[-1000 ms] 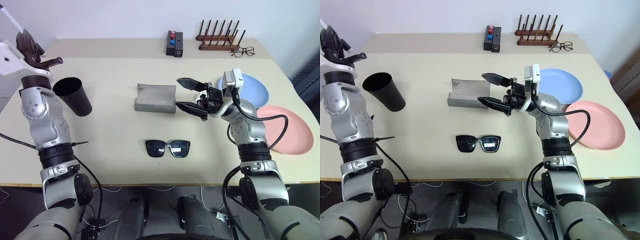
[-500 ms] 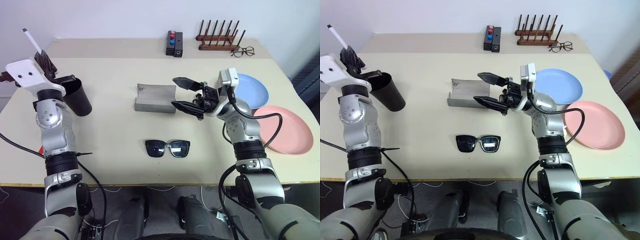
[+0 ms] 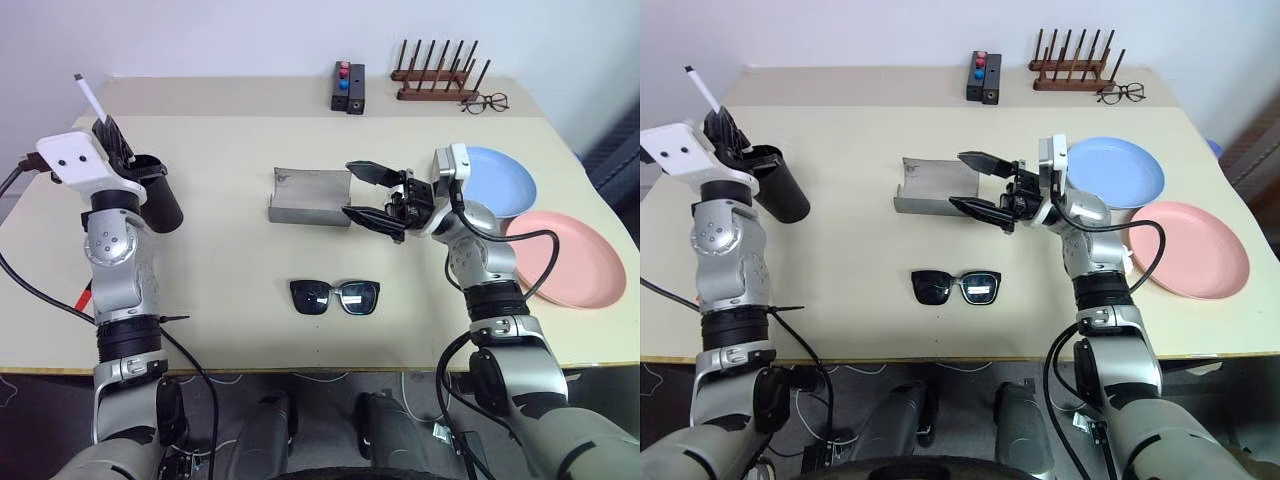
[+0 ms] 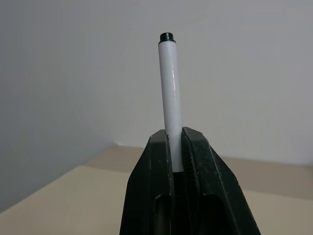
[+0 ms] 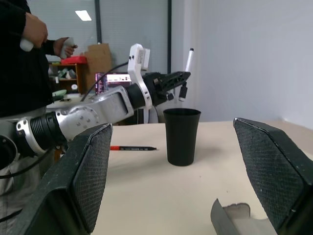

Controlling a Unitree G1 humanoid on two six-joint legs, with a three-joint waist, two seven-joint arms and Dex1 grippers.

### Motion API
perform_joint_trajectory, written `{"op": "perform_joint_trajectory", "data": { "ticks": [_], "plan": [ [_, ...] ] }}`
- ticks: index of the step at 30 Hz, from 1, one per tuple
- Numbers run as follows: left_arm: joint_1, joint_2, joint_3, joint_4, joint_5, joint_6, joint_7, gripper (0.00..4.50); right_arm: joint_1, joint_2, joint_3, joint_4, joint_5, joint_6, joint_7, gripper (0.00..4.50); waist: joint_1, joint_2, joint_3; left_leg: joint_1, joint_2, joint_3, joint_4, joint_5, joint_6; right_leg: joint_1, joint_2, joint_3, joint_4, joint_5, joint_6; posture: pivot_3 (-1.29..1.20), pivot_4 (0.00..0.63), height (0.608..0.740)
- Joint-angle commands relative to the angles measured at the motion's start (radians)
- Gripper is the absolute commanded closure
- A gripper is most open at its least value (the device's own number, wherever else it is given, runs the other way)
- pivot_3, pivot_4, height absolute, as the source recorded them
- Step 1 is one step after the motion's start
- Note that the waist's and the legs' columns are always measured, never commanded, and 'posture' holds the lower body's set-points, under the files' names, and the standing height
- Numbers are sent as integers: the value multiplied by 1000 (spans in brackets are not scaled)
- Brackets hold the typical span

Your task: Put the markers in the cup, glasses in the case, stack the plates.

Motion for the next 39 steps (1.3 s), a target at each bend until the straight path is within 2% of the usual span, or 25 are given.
{"op": "perform_joint_trajectory", "data": {
  "ticks": [1, 24, 27, 33, 34, 39],
  "plan": [
    [3, 15, -2, -46, 8, -2, -6, 4454, -28, -7, -16, -9, 5, -16, 3, 450, 0, 0, 0, 0, 0, 0, 0, 0, 0, 0, 0, 0, 0, 0, 0, 0, 150, 740],
    [80, 42, 8, -35, 47, -34, -12, 4454, -27, -21, -16, 13, -13, -20, 14, 450, 0, 0, 0, 0, 1, 0, 0, 0, 0, -1, 0, 0, 0, 0, 0, 0, 150, 740],
    [83, 40, 3, -34, 51, -42, -16, 3413, -27, -26, -12, 16, -20, -21, 20, 450, 0, 0, 0, 0, 1, 0, 0, 0, 0, -1, 0, 0, 0, 0, 0, 0, 150, 740],
    [86, 38, 5, -34, 50, -45, -17, 354, -26, -28, -12, 18, -27, -23, 21, 450, -1, 0, 0, 0, 1, 0, -1, 0, 0, -1, 0, 0, 0, 0, 0, 0, 150, 740],
    [85, 36, 7, -34, 47, -46, -17, 62, -26, -29, -12, 18, -28, -22, 20, 450, -1, 0, 0, 0, 1, 0, -1, 0, 0, -1, 0, 0, 0, 0, 0, 0, 150, 740],
    [69, 26, 14, -63, 4, -55, -38, 62, -32, -30, -14, 23, -28, -20, 18, 450, 0, 0, 0, 0, 1, 0, -1, 0, 0, -1, 0, 0, 0, 0, 0, 0, 150, 740]
  ]
}}
